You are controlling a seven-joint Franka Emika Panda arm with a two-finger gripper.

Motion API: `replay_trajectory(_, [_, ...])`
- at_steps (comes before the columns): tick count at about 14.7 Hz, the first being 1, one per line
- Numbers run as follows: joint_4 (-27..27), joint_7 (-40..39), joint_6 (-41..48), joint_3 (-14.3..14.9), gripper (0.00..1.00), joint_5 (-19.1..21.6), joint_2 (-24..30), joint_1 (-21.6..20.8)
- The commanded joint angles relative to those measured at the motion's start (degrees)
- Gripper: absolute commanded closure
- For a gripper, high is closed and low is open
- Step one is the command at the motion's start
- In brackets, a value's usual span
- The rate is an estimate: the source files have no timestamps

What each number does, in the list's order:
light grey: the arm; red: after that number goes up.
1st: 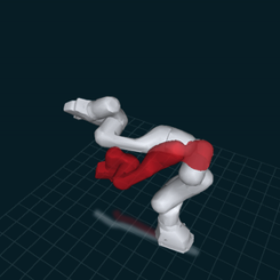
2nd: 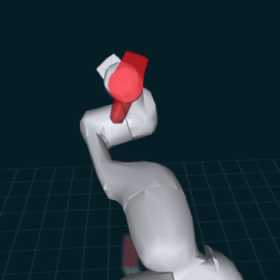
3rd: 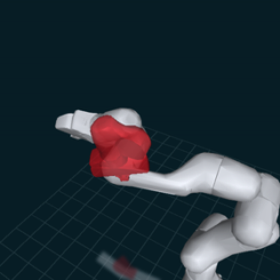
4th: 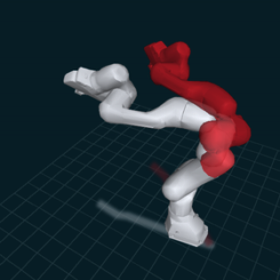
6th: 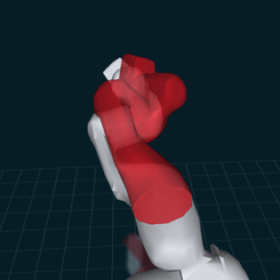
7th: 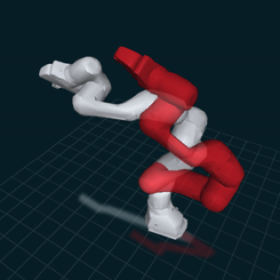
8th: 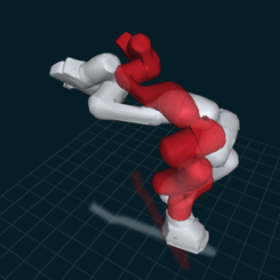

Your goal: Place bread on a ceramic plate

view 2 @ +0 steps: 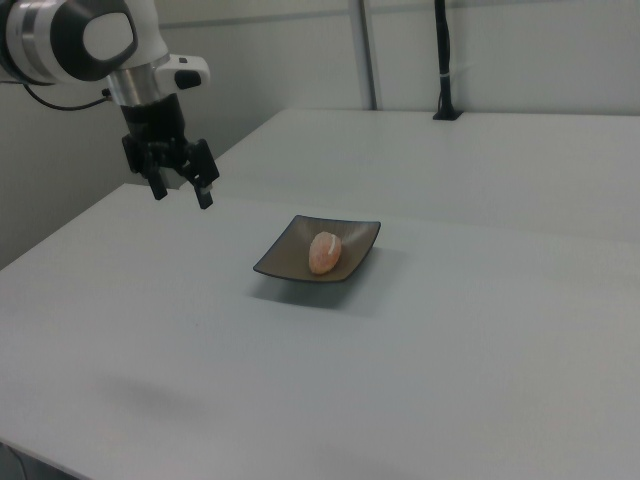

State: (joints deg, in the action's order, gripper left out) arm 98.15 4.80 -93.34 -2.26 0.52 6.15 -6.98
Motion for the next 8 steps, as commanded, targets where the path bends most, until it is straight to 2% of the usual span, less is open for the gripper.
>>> replay_trajectory(1, [2.2, -4.2, -8.2, 1.1, 0.0, 1.8, 0.4, -0.1])
replay_trajectory(8, [2.2, -5.1, -9.1, 1.2, 0.0, 1.7, 0.6, 0.0])
